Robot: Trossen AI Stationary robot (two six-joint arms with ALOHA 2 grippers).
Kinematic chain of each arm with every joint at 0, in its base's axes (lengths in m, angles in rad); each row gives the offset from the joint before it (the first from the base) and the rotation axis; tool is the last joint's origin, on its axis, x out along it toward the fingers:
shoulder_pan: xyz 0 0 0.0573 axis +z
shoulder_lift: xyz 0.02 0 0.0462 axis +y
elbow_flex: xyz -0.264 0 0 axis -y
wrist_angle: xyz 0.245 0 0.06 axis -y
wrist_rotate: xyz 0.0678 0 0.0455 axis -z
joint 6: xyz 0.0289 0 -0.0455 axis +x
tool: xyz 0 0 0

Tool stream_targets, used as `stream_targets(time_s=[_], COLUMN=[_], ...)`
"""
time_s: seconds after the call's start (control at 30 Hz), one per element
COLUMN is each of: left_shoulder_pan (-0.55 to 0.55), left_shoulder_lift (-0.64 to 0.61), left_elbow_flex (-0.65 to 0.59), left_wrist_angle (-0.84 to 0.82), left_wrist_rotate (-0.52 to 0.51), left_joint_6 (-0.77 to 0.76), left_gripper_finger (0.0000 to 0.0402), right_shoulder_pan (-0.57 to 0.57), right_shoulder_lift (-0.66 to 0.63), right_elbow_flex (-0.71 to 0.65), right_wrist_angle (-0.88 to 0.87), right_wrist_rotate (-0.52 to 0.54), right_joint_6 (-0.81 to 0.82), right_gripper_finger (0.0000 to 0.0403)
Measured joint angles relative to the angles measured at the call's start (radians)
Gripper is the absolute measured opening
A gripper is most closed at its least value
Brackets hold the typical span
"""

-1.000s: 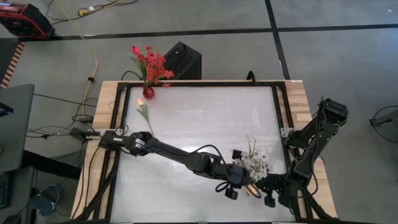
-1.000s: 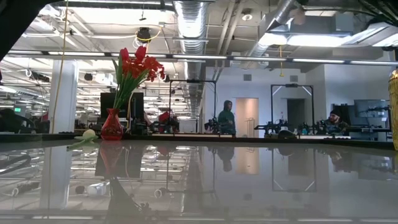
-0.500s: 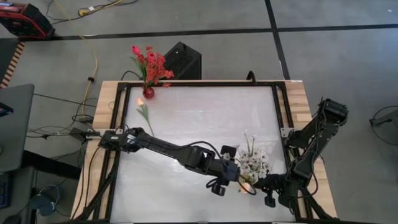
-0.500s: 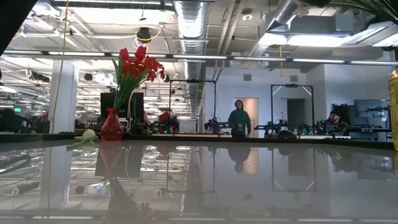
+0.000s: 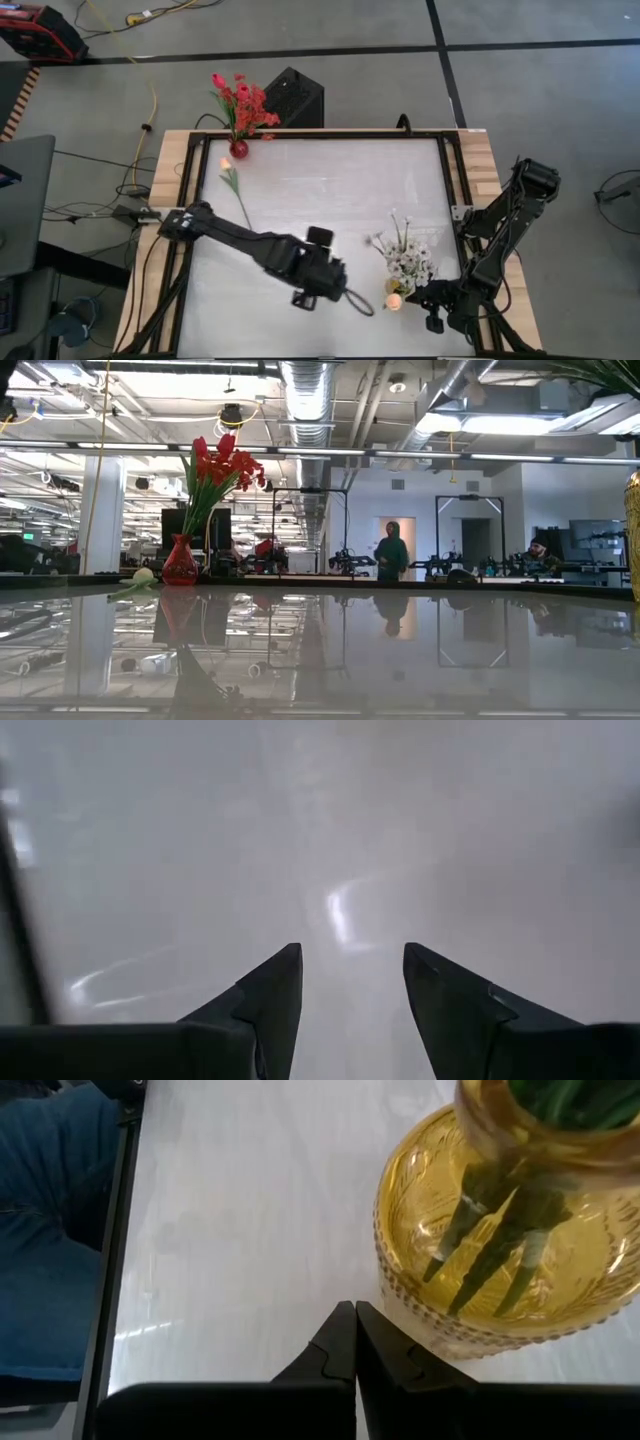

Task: Sort flowers into vase by color
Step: Put the white flower into the transparent yellow vase

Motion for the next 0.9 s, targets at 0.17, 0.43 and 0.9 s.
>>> stream_targets(time_s=[0.17, 0.43, 0.9], left_shoulder_pan=[-0.069, -0.092, 0.253], left_shoulder_lift=[-0.077, -0.370, -1.065], left_elbow_flex=[-0.005, -0.404, -1.446], left_wrist_angle=[-0.121, -0.124, 0.192], left_wrist_rotate=[-0.191, -0.447, -0.250], left_joint_6=[-0.091, -0.403, -1.335], left_gripper_finger=[0.0165, 0.0165, 0.0165], right_shoulder_pan=[0.000, 0.000, 0.000], right_shoulder_lift=[0.000, 0.000, 0.000], right_elbow_flex=[0.000, 0.000, 0.000], right_wrist_angle=[0.001, 0.005, 0.005], right_wrist_rotate=[-0.002, -0.002, -0.030], right_joint_6=[0.000, 0.000, 0.000], right_gripper_finger=[0.0027, 0.0027, 0.0027])
